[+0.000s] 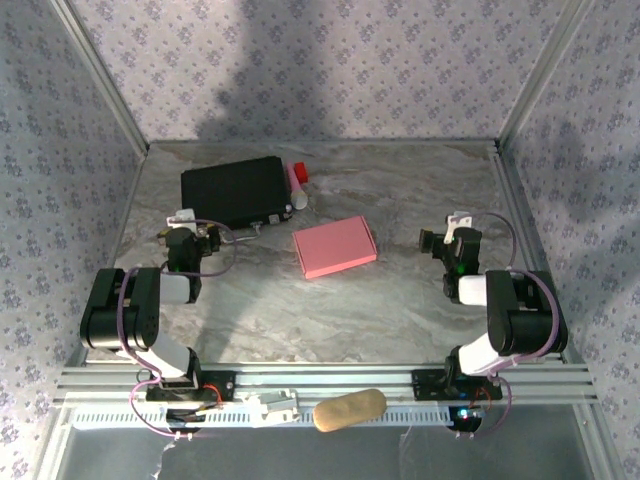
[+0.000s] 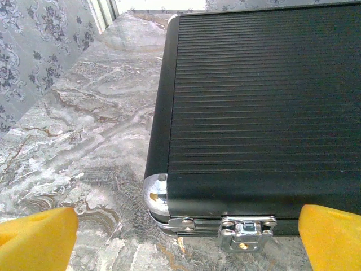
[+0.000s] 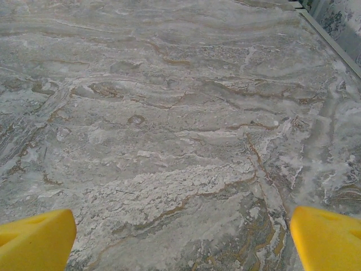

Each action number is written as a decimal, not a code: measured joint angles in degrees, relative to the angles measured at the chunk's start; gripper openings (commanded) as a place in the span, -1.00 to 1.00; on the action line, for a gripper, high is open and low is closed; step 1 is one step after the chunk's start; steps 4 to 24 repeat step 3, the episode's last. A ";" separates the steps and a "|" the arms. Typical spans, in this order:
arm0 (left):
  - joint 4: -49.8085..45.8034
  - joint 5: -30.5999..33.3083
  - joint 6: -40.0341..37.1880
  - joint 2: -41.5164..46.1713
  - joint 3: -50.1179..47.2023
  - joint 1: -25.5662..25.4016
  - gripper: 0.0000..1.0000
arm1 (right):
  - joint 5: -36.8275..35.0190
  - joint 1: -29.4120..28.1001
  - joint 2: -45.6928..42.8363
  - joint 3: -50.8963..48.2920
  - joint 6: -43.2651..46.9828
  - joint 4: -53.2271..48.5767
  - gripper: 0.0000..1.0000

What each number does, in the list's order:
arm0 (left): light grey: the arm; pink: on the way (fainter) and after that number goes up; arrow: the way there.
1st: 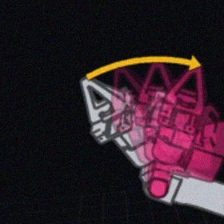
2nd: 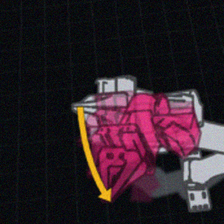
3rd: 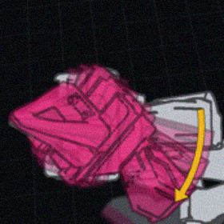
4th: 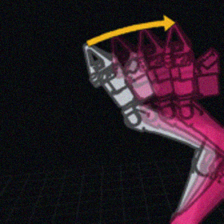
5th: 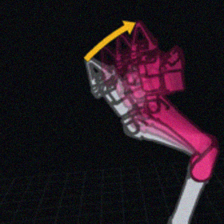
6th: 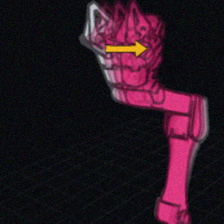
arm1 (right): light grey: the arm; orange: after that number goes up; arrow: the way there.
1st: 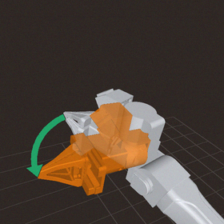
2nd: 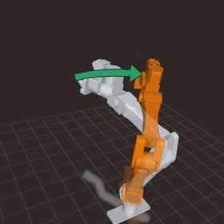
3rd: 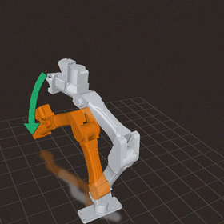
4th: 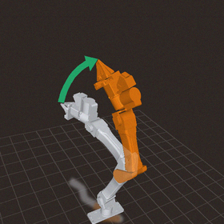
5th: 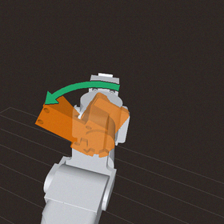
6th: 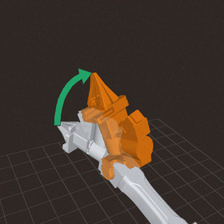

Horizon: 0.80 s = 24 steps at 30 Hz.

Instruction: Fold the paper box

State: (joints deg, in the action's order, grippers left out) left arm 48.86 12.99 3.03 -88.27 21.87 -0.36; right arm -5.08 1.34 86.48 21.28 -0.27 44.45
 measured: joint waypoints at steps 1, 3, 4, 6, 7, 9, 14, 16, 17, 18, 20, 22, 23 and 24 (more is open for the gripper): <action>-0.11 -0.04 0.02 0.00 0.00 0.00 1.00 | -0.02 0.00 0.00 0.00 0.13 0.00 0.98; -0.37 -0.17 0.02 0.00 0.00 0.00 0.99 | -0.02 0.00 0.00 0.00 0.17 0.02 0.98; -0.37 -0.17 0.02 0.00 0.00 0.00 0.99 | -0.02 0.00 0.00 0.00 0.17 0.02 0.98; -0.37 -0.17 0.02 0.00 0.00 0.00 0.99 | -0.02 0.00 0.00 0.00 0.17 0.02 0.98; -0.37 -0.17 0.02 0.00 0.00 0.00 0.99 | -0.02 0.00 0.00 0.00 0.17 0.02 0.98; -0.37 -0.17 0.02 0.00 0.00 0.00 0.99 | -0.02 0.00 0.00 0.00 0.17 0.02 0.98; -0.37 -0.17 0.02 0.00 0.00 0.00 0.99 | -0.02 0.00 0.00 0.00 0.17 0.02 0.98; -0.37 -0.17 0.02 0.00 0.00 0.00 0.99 | -0.02 0.00 0.00 0.00 0.17 0.02 0.98; -0.37 -0.17 0.02 0.00 0.00 0.00 0.99 | -0.02 0.00 0.00 0.00 0.17 0.02 0.98; -0.37 -0.17 0.02 0.00 0.00 0.00 0.99 | -0.02 0.00 0.00 0.00 0.17 0.02 0.98; -0.37 -0.17 0.02 0.00 0.00 0.00 0.99 | -0.02 0.00 0.00 0.00 0.17 0.02 0.98; -0.37 -0.17 0.02 0.00 0.00 0.00 0.99 | -0.02 0.00 0.00 0.00 0.17 0.02 0.98; -0.37 -0.17 0.02 0.00 0.00 0.00 0.99 | -0.02 0.00 0.00 0.00 0.17 0.02 0.98; -0.37 -0.17 0.02 0.00 0.00 0.00 0.99 | -0.02 0.00 0.00 0.00 0.17 0.02 0.98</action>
